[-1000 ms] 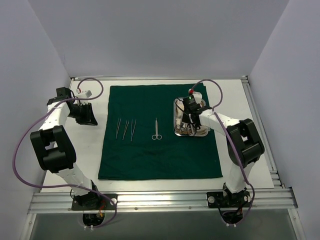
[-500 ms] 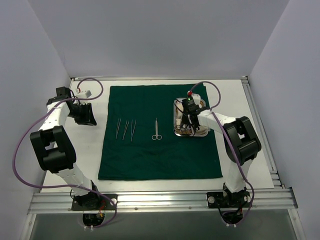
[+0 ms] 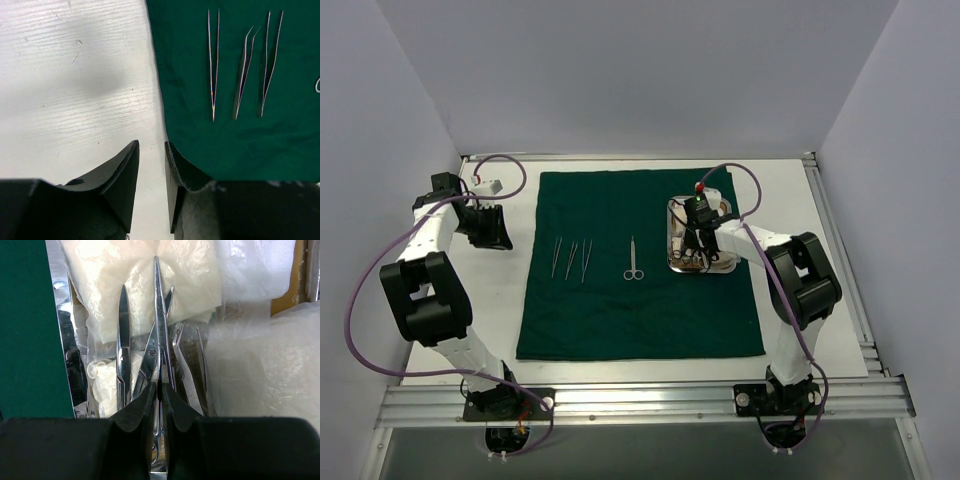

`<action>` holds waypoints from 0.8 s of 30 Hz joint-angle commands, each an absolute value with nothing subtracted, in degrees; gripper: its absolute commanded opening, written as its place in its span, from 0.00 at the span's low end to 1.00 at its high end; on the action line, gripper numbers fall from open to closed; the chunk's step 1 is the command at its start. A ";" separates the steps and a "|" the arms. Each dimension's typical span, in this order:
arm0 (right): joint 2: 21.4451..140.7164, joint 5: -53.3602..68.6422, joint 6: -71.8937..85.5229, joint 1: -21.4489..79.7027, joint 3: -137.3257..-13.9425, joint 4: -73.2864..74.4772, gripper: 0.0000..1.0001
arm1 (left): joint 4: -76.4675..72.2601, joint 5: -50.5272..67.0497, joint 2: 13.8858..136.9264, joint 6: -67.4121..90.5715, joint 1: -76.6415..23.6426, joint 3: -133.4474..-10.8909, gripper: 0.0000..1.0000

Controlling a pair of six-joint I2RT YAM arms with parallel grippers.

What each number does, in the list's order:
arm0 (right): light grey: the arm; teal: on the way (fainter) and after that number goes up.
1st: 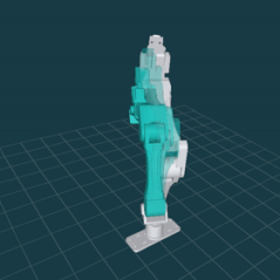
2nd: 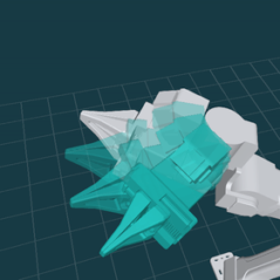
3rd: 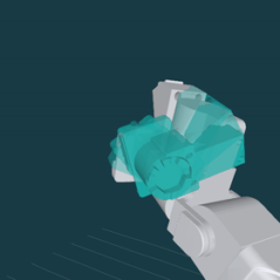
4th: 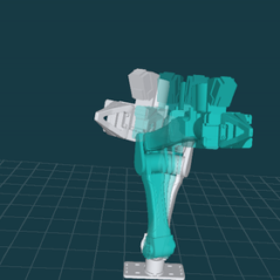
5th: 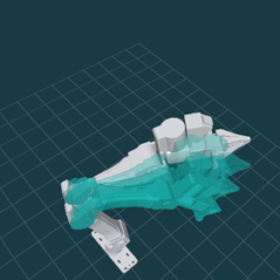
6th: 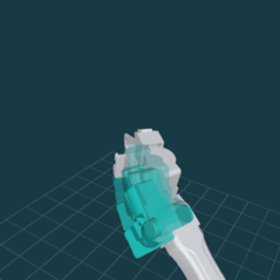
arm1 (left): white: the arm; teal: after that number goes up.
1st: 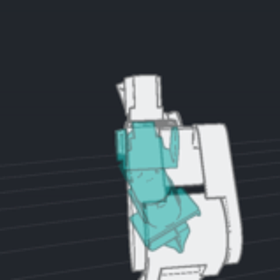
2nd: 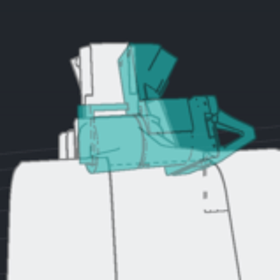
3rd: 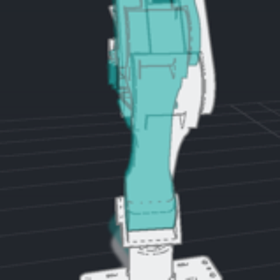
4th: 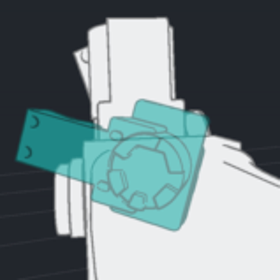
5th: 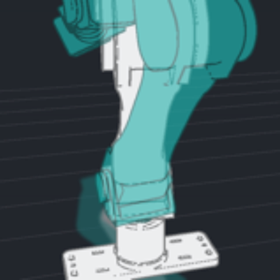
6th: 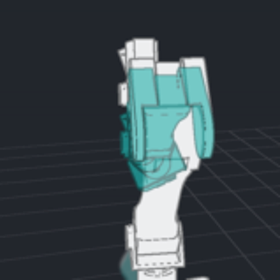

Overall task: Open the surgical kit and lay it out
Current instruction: Pick up the medical item from the container.

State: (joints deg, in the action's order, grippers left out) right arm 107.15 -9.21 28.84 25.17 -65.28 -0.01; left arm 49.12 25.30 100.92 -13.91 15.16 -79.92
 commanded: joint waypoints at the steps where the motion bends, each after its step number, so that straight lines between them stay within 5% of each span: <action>1: 107.67 -10.20 29.00 25.58 -64.69 2.11 0.08 | 49.48 26.63 99.14 -14.41 15.64 -82.79 0.36; 5: 108.46 -9.32 29.00 25.58 -64.51 1.41 0.00 | 49.48 26.89 99.14 -14.41 15.56 -82.71 0.36; 24: 98.26 -10.46 27.33 26.54 -66.18 2.11 0.00 | 49.92 27.16 98.70 -14.50 15.56 -82.97 0.36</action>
State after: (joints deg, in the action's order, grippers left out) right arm 101.16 -9.17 28.14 26.41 -65.25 1.13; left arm 49.32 25.39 100.92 -13.96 15.18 -80.20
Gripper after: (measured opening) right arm 0.009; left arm 0.363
